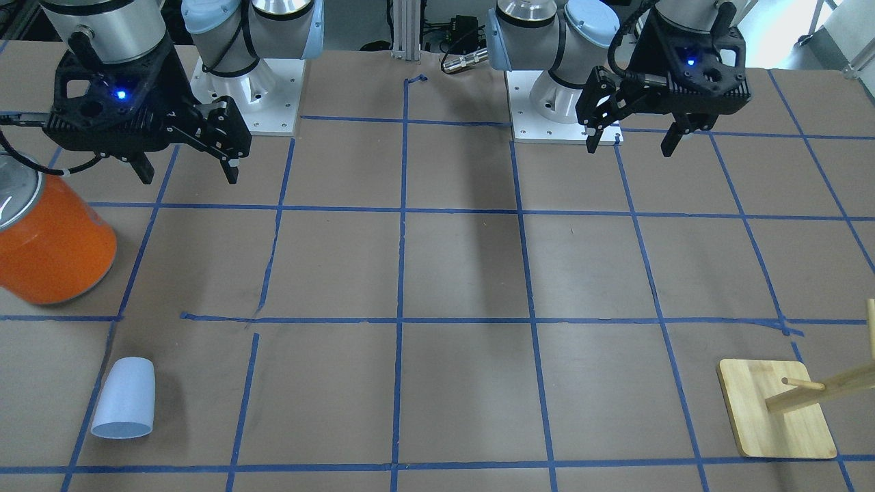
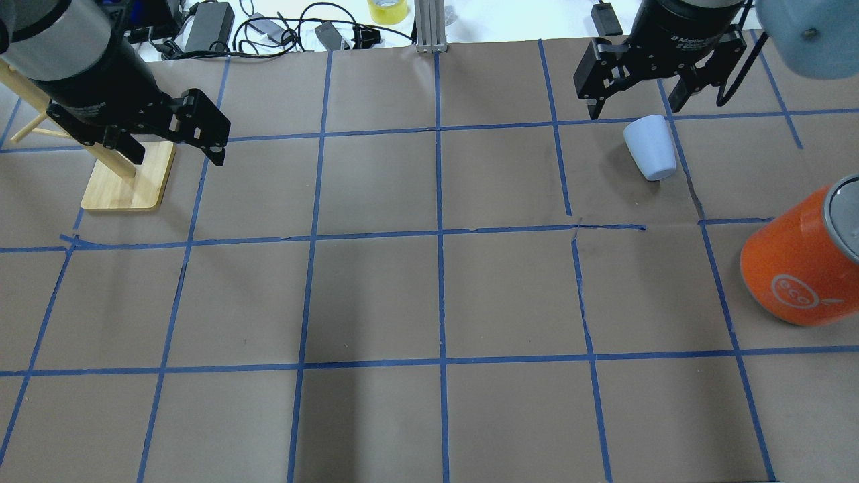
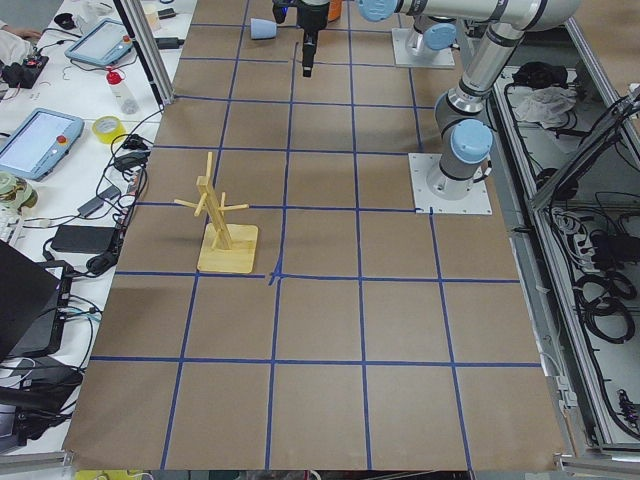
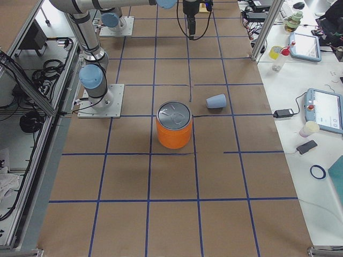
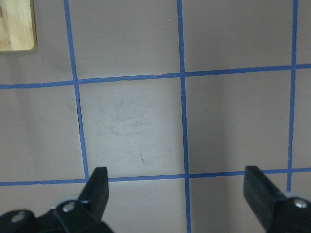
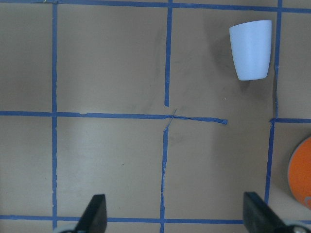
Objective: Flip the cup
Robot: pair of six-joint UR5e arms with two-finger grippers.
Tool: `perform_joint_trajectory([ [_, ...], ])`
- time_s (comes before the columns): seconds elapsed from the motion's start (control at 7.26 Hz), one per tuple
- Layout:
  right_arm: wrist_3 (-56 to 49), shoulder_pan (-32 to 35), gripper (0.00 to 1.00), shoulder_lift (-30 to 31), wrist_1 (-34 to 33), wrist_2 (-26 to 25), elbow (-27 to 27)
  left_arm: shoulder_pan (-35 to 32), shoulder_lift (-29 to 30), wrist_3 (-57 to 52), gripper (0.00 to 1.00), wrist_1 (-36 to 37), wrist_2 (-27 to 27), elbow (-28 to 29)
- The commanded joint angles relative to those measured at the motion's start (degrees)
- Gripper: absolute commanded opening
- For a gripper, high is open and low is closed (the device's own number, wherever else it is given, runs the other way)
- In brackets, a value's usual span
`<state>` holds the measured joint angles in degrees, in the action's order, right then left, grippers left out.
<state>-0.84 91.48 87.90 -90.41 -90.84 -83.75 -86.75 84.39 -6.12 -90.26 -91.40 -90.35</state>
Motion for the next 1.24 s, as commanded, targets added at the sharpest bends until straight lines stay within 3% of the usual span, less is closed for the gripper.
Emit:
perform_joint_trajectory([
  [0.0, 0.0, -0.1, 1.00, 0.0, -0.1, 0.3, 0.1, 0.0, 0.1, 0.1, 1.00, 0.0, 0.0, -0.1],
  [0.55, 0.7, -0.6, 1.00, -0.4, 0.0, -0.6, 0.0, -0.1, -0.1, 0.8, 1.00, 0.0, 0.0, -0.5],
  [1.1, 0.0, -7.3, 1.00, -12.6, -8.4, 0.3, -0.6, -0.1, -0.7, 1.0, 1.00, -0.6, -0.1, -1.1],
])
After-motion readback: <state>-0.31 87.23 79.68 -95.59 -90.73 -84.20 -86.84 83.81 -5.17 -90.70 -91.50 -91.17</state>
